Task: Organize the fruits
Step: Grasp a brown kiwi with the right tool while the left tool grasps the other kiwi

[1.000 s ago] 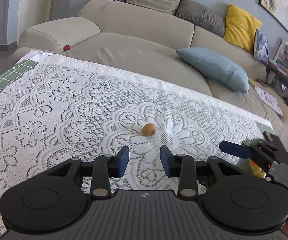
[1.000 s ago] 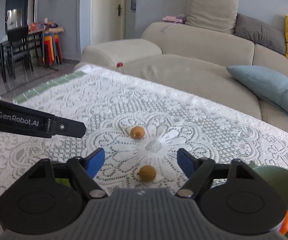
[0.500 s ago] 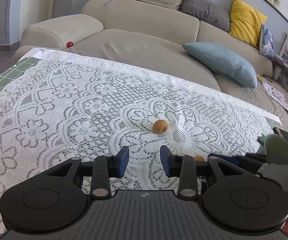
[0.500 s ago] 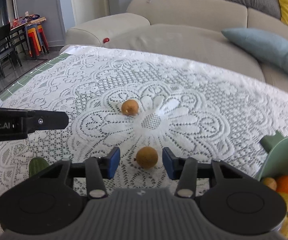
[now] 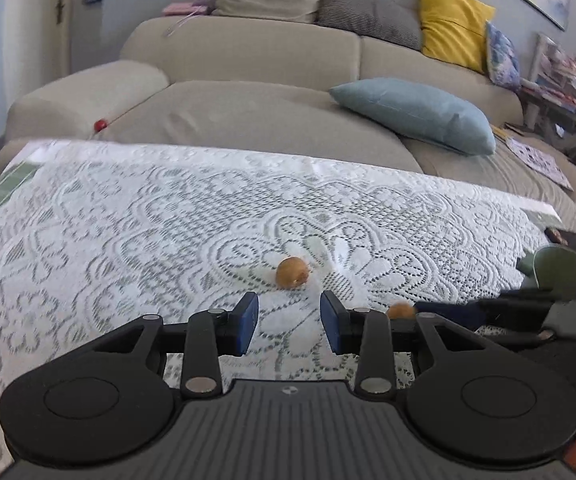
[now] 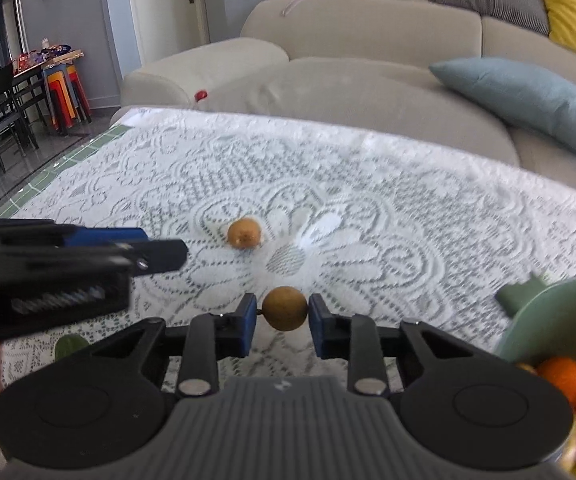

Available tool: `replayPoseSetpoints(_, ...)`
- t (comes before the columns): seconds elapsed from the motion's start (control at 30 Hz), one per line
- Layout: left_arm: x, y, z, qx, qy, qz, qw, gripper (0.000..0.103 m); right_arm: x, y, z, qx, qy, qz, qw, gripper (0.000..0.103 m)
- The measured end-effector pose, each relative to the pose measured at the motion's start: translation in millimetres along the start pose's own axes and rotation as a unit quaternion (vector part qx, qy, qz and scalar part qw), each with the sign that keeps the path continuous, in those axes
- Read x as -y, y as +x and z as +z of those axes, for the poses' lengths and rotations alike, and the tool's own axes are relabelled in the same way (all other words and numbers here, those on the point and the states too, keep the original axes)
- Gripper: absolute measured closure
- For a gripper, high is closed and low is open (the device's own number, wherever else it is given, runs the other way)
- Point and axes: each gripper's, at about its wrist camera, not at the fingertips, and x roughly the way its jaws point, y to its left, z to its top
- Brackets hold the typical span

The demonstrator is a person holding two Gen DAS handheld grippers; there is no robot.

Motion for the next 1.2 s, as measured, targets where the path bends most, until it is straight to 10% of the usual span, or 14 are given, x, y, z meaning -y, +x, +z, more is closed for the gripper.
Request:
replayPoseSetpoints(0.33, 13, 30, 3, -0.003, 0.041, 0.005, 0.9991, 0.061, 29, -27, 15, 0.042, 0.026, 0.002, 0.999, 0.078)
replayPoseSetpoints(1.2, 10, 80, 20, -0.055, -0.036, 0.04, 0.997, 0.074, 43, -26, 13, 0.017, 0.057, 0.04, 0.997, 0.078)
